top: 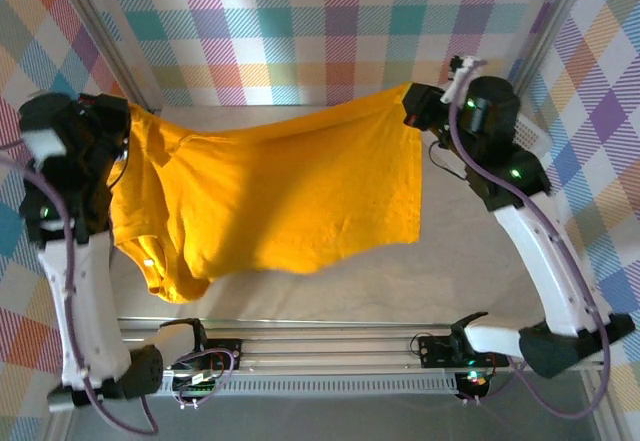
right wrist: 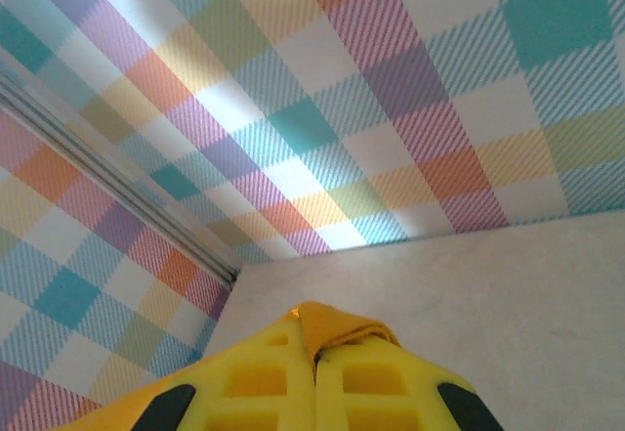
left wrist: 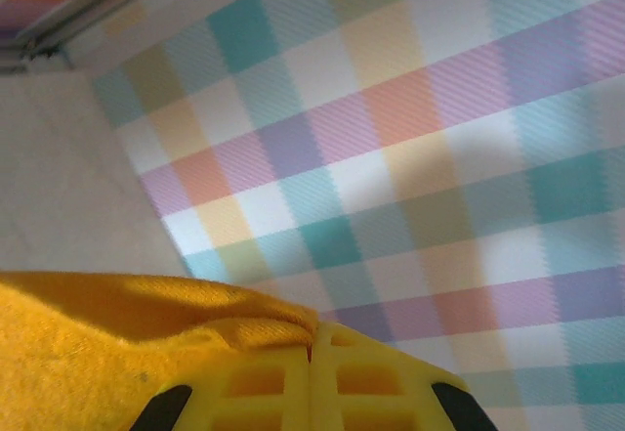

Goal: Fold and stack the t-shirts

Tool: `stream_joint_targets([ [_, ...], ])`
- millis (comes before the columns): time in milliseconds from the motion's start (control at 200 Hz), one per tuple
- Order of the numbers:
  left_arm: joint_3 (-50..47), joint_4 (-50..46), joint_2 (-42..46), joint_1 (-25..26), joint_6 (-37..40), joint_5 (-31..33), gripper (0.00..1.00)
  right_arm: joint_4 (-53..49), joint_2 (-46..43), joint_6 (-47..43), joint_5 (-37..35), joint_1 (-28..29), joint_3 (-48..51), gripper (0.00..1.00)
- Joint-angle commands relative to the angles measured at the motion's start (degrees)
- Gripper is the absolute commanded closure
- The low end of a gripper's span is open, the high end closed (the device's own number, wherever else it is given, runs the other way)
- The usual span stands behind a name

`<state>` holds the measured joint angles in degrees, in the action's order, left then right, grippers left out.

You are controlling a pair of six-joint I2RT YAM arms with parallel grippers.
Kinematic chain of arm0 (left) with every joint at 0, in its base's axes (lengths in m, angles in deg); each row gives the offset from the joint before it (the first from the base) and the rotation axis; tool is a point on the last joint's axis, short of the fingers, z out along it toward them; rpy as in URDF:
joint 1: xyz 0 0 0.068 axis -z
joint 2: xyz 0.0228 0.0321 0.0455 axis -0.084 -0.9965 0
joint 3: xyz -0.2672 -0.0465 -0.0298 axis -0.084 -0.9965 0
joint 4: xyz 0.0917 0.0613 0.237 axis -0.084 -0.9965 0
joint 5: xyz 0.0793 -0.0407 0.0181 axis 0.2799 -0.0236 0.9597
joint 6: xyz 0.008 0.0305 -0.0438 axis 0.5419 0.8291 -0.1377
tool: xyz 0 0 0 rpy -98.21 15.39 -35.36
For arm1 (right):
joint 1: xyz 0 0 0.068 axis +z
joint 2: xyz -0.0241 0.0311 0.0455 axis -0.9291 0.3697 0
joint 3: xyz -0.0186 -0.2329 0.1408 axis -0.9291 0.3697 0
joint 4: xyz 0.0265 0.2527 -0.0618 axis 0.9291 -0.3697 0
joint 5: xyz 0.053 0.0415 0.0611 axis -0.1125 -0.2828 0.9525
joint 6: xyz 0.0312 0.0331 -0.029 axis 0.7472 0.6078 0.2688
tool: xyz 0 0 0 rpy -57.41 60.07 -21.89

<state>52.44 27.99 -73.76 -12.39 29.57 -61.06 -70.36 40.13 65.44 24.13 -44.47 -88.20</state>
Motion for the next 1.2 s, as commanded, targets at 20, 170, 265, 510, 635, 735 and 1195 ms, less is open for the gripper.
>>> stream_joint_targets([
  [20,3.61,2.19,-9.90,0.13,2.35,-6.31,1.00,6.11,8.69,2.56,6.80,-3.14,-3.26,1.00],
  [170,11.82,3.53,-20.06,-1.33,3.38,-11.38,1.00,7.67,19.07,1.95,11.65,-5.42,-11.83,1.00],
  [265,19.76,2.51,-25.08,-2.88,3.05,-14.21,1.00,6.97,23.89,2.36,13.25,-7.09,-18.11,1.00],
  [510,34.62,-1.19,-26.23,-4.02,-0.27,-16.77,1.00,1.56,27.24,4.66,14.91,-11.75,-31.44,1.00],
  [635,28.03,-5.69,-17.50,-1.68,-0.52,-11.87,1.00,-3.70,24.25,4.96,14.05,-13.74,-30.53,1.00],
  [735,8.29,-4.73,-3.04,1.53,-3.11,-7.25,1.00,-4.91,17.21,5.05,11.99,-14.14,-19.65,1.00],
  [1195,-54.53,-8.13,30.00,10.59,-12.33,-10.61,0.33,-9.34,-3.54,9.18,-8.47,-13.73,34.73,0.60],
])
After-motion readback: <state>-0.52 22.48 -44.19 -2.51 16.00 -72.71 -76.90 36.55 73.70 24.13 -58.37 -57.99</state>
